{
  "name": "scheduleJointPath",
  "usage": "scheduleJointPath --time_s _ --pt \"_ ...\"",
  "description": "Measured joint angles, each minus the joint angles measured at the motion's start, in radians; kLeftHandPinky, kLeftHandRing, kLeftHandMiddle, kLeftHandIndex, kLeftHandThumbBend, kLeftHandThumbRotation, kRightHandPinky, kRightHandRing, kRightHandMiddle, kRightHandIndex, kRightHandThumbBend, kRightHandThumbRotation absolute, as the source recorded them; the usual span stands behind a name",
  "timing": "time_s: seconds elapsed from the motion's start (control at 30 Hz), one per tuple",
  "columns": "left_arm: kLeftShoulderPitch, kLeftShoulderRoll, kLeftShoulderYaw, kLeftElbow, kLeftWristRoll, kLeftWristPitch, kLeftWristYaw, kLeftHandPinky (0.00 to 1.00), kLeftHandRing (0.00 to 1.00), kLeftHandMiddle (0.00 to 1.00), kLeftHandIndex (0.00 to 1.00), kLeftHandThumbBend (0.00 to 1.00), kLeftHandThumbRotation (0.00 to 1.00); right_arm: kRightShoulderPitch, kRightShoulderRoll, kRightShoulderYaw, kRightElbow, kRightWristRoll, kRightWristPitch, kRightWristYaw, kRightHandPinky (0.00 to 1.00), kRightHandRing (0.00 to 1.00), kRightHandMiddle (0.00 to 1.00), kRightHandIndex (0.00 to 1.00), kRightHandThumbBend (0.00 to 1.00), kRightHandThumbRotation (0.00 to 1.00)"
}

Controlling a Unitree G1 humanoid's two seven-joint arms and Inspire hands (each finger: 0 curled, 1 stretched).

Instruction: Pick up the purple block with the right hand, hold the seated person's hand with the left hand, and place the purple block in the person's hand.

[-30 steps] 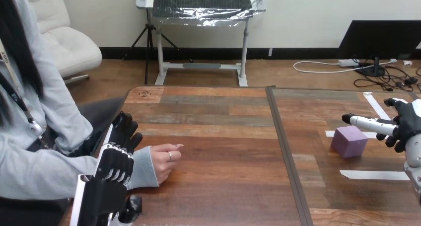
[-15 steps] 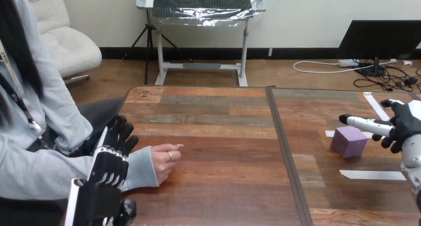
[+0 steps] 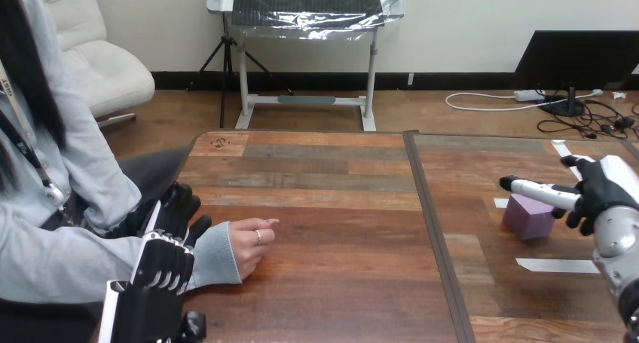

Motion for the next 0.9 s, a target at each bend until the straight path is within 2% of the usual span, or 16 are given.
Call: scheduleJointPath --time_s 0.33,0.57,0.9 --pt "0.018 0.001 -0.022 -0.007 -0.012 -0.006 -0.008 0.9 0.96 0.96 0.94 1.0 0.7 0.0 0.014 0.0 0.0 0.0 0.0 0.0 0.16 0.17 0.25 0.91 1.0 0.58" --pt "0.02 0.001 -0.025 -0.007 -0.011 -0.04 -0.011 0.89 0.96 0.96 0.94 1.0 0.7 0.0 0.022 0.0 0.0 0.0 0.0 0.001 0.13 0.15 0.23 0.91 1.0 0.59" --pt "0.022 0.0 -0.026 -0.007 -0.008 -0.053 0.003 0.9 0.96 0.96 0.93 1.0 0.7 0.0 0.025 0.003 0.0 -0.004 -0.004 0.007 0.13 0.13 0.2 0.91 1.0 0.62"
